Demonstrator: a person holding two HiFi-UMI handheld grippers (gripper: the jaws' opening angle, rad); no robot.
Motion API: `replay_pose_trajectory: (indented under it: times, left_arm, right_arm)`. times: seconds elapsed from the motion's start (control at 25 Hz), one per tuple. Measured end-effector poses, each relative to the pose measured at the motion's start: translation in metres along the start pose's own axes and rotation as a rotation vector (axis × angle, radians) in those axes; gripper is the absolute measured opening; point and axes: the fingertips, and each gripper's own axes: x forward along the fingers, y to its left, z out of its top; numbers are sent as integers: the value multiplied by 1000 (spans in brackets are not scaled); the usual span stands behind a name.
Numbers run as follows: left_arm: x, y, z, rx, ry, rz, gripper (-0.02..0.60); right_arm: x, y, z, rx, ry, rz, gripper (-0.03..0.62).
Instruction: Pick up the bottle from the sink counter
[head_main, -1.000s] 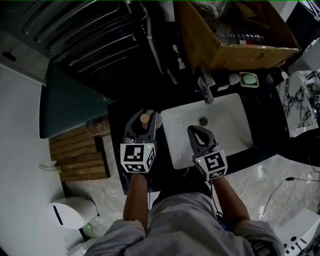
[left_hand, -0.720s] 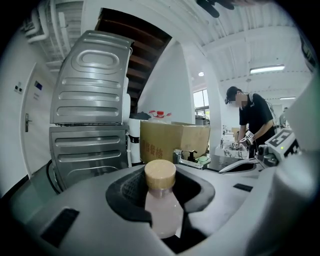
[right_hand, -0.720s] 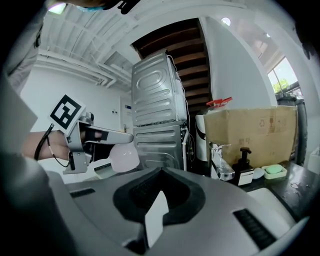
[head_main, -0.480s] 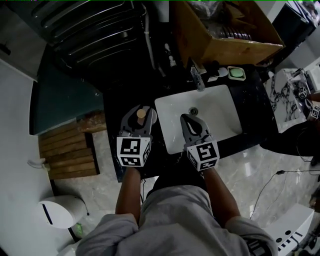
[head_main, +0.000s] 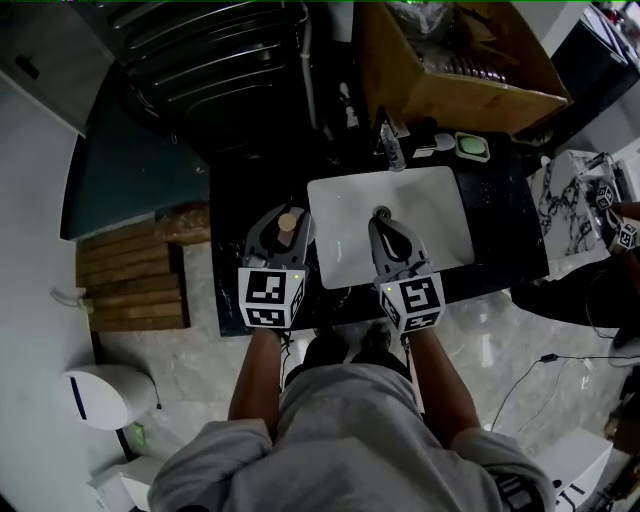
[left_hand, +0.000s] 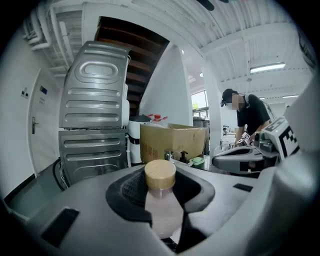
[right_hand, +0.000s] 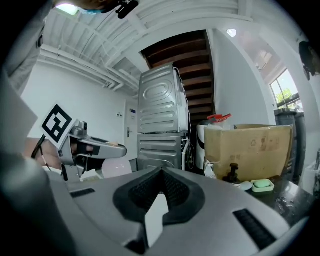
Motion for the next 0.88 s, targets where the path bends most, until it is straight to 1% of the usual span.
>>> replay_pose_trajectory:
  times: [0.24,0.52,0.72,0.88]
  left_arm:
    - [-13,-32,5,-13,4,80,126]
    - [-25,-76,10,-6,15,152,126]
    - [-20,-110,16,-14,7,140,124]
    - [-18,-127,20,11,7,111,124]
  right_arm:
    - [-28,-13,0,6,-10,79,9]
    - [-67,-36,-4,31,-46,125,9]
    - [-92,-63,-3,47,-76,110,9]
    - [-101,-73,-6,40,-73,77,9]
